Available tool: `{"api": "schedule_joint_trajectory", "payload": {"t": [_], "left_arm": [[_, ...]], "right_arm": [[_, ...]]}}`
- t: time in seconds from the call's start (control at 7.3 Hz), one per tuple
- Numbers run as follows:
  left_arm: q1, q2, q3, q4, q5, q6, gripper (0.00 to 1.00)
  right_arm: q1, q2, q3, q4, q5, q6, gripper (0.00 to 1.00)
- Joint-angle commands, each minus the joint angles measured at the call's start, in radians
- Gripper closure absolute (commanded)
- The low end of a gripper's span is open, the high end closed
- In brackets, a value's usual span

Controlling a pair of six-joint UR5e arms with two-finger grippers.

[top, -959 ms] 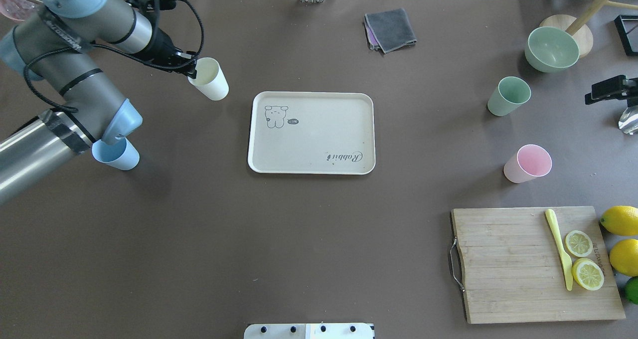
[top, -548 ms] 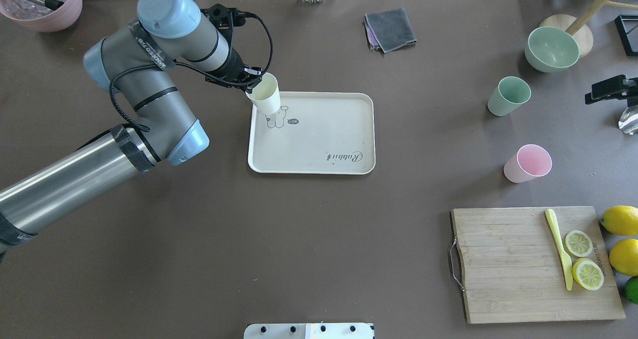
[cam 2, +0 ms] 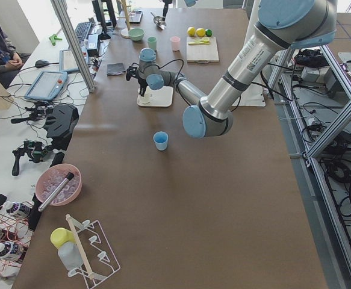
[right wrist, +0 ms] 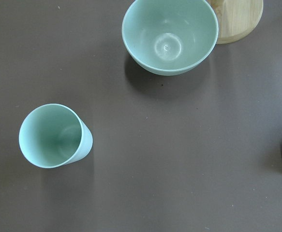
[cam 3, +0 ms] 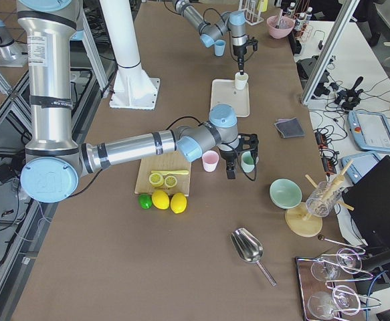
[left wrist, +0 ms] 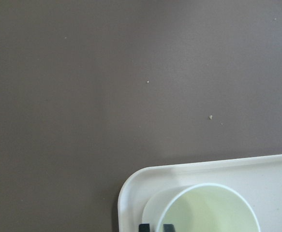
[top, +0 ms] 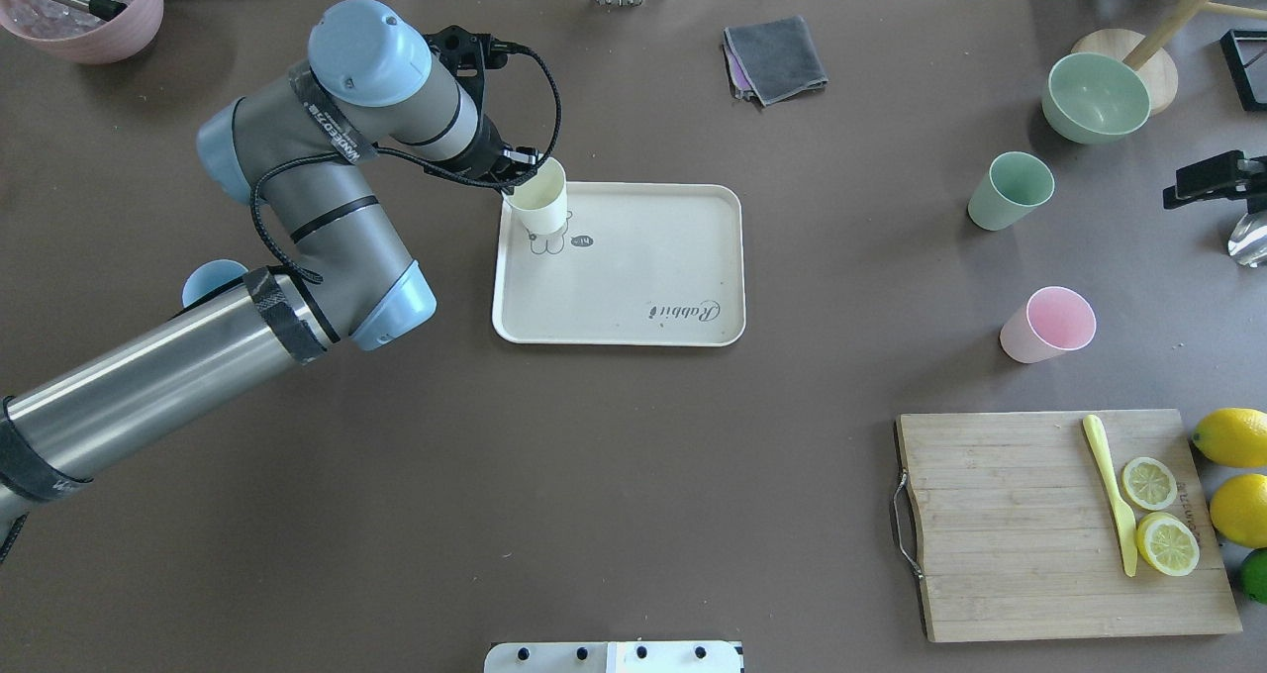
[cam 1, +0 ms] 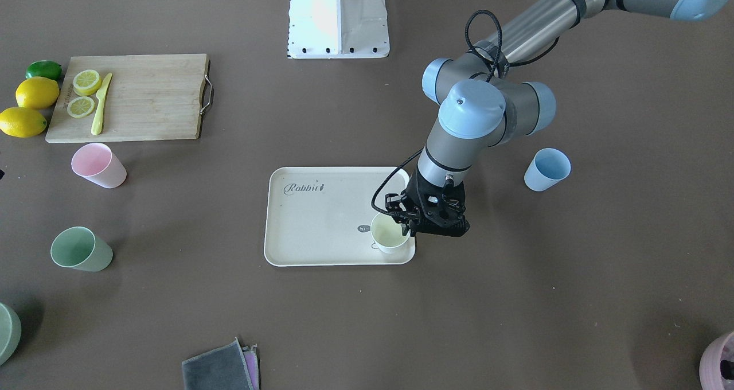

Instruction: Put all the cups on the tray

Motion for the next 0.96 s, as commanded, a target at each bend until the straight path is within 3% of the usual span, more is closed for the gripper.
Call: {"api": "schedule_joint_trajectory", "payload": {"t": [0.0, 0.27, 0.41, 0.82], "left_arm": [[-0.013, 0.014, -0.051, 0.007, -0.006, 0.006, 0.02], [-0.164, 0.084, -0.159, 0.116, -0.18, 0.143, 0.02], [-0.209, 0.147, -0.216, 0.159, -0.204, 0.248, 0.02], [-0.272, 0.199, -0.221, 0.159, -0.206, 0.354, 0.02]], "right_arm": [[-0.012, -0.007, 0.001, -0.003, 0.001, 0.011, 0.0], [-0.072, -0.007, 0.009, -0.004, -0.022, 0.092, 0.0], [-0.104, -0.009, 0.013, -0.004, -0.044, 0.101, 0.0], [-0.205, -0.041, 0.021, -0.004, -0.07, 0.107, 0.02]]}}
